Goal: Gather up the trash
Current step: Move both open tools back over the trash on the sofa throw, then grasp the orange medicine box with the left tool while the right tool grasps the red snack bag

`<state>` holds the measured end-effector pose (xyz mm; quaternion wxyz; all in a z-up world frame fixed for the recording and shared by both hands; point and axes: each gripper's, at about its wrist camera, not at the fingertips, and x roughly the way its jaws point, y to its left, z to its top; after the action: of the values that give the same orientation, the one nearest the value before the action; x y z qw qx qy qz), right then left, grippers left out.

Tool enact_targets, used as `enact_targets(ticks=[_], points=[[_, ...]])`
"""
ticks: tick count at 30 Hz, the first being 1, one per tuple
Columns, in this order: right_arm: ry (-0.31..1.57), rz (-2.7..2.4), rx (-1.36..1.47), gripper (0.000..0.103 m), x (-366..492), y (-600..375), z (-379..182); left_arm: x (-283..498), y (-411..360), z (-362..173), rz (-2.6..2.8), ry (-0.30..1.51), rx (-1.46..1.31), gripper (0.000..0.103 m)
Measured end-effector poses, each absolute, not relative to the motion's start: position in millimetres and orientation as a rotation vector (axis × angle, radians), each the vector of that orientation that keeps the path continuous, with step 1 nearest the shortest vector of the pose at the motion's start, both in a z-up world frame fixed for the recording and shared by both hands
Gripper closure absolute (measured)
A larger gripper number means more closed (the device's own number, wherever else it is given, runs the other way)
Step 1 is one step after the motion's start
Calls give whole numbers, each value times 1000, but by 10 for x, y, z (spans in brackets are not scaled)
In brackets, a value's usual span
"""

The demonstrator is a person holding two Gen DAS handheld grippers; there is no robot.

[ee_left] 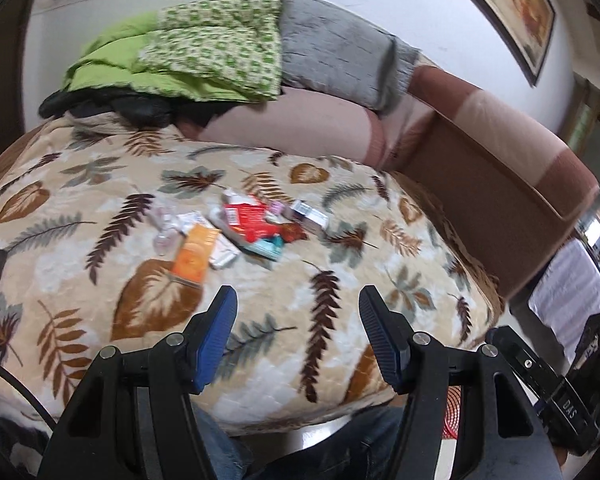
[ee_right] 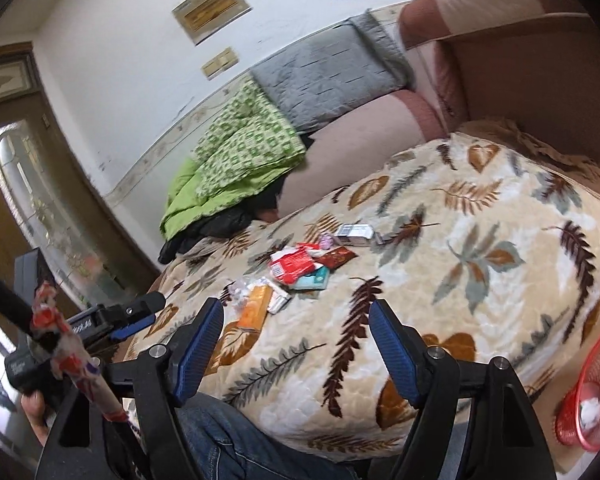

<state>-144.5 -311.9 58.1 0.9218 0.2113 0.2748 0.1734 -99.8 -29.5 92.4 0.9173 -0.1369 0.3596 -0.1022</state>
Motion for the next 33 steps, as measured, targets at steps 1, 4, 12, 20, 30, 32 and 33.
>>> enact_targets(ticks=[1, 4, 12, 20, 30, 32, 33], points=[[569, 368, 433, 23, -1405, -3095, 574, -979, -248, 916, -200, 741, -292, 41], [579, 391, 445, 23, -1327, -3055, 548, -911, -103, 869, -172, 751, -324, 41], [607, 408, 474, 20, -1066, -3002, 436, -682, 50, 679, -112, 806, -362, 41], [657, 407, 547, 18, -759, -3039, 188, -284, 174, 348, -41, 898, -341, 41], [732, 416, 632, 18, -155, -2936, -95, 324, 172, 49, -50, 1050, -277, 41], [741, 412, 631, 18, -8, -2901, -142, 473, 161, -35, -57, 1100, -283, 41], [752, 406, 638, 18, 86, -2883, -178, 526, 158, -76, -54, 1120, -287, 41]])
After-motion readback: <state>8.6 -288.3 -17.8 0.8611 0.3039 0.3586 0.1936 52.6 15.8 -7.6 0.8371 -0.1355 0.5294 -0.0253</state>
